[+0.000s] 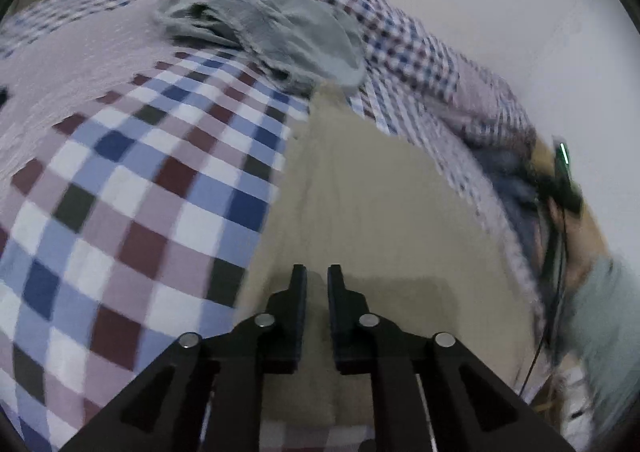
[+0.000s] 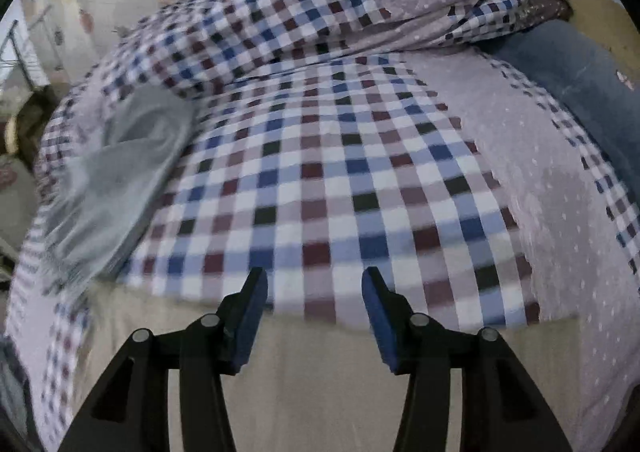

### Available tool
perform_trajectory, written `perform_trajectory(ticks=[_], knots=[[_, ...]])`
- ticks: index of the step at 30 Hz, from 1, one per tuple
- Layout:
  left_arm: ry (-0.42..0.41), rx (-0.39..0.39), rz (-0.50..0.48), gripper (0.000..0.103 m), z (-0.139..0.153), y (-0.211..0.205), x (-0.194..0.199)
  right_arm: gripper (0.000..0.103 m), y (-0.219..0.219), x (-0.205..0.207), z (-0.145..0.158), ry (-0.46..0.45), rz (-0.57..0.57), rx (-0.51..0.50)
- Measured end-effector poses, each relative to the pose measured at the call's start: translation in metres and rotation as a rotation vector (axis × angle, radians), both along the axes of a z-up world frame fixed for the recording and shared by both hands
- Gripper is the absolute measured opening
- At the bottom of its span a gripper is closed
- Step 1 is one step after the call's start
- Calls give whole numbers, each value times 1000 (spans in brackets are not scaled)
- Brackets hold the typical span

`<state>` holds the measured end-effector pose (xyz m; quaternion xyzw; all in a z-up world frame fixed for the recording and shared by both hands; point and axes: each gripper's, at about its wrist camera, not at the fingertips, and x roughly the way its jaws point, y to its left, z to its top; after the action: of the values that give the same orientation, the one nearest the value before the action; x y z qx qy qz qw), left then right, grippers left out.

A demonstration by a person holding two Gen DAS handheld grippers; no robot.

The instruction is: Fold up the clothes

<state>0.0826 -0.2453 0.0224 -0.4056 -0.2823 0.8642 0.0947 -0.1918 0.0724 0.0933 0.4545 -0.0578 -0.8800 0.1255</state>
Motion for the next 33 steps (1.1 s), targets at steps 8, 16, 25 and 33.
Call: perform_trajectory(ticks=[8, 16, 25, 33], knots=[[59, 245, 187, 47, 1, -76, 38, 58, 93, 150, 20, 6, -77, -195], [-73, 377, 122, 47, -35, -43, 59, 66, 220, 302, 6, 56, -284, -448], [-65, 388, 166, 40, -36, -30, 42, 69, 273, 367, -49, 20, -375, -575], [-80, 366, 202, 21, -41, -30, 38, 69, 289, 371, -75, -24, -379, -738]])
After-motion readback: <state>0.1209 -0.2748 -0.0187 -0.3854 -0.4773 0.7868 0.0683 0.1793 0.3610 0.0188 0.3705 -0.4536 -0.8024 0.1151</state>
